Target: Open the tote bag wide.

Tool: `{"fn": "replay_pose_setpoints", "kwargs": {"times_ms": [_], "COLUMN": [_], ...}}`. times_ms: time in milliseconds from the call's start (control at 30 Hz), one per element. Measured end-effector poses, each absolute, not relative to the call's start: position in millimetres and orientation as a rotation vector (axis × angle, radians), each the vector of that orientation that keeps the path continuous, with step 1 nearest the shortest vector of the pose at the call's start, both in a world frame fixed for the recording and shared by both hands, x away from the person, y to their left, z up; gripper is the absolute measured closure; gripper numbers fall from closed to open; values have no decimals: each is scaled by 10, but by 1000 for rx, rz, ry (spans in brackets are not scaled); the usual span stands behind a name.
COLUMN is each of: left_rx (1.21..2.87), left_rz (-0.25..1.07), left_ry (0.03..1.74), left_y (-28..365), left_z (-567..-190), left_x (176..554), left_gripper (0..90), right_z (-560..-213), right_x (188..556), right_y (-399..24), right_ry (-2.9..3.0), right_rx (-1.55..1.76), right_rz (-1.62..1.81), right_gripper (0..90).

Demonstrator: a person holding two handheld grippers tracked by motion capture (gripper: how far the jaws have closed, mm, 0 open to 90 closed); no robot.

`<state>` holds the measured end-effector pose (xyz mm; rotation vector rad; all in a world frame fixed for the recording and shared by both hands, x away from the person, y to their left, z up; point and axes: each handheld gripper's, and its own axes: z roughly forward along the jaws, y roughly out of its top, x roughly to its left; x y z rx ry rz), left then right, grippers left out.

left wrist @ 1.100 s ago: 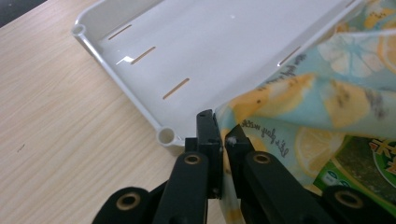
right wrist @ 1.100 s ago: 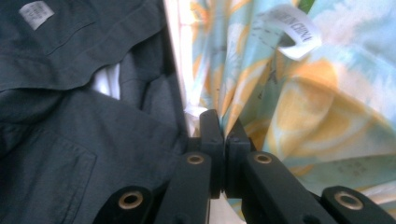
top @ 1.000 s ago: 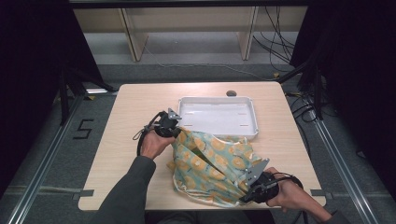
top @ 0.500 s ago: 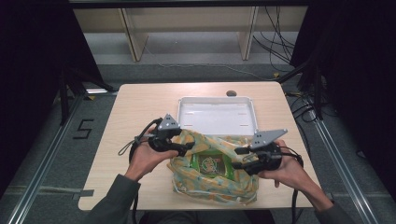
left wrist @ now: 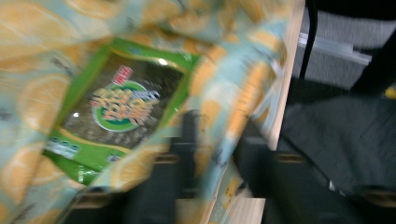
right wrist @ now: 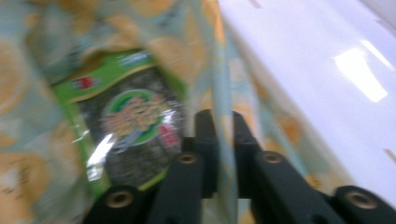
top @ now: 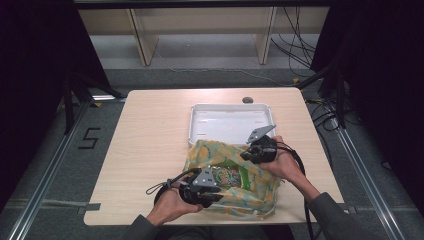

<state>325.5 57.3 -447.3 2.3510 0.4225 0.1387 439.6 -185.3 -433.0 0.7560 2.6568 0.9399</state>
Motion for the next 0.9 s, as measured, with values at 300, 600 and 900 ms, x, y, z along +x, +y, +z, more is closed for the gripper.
{"fn": "replay_pose_setpoints", "kwargs": {"times_ms": [300,600,900], "left_rx": [2419,2281,2086], "left_rz": [114,141,213], "left_ry": [442,520,641], "left_y": [632,671,700], "left_z": [-4671,-4491,-4295], "left_x": [3022,3037,3042], "left_gripper": [890,613,710], "right_z": [-4435,-4314,-3946], "right_x": [4782,4728,4283], "right_y": [-2076,-2102,-2023], "right_ry": [2562,2546,2612], "right_rx": [930,925,737], "right_rz": [922,1025,1268], "right_gripper": [900,716,514]}}
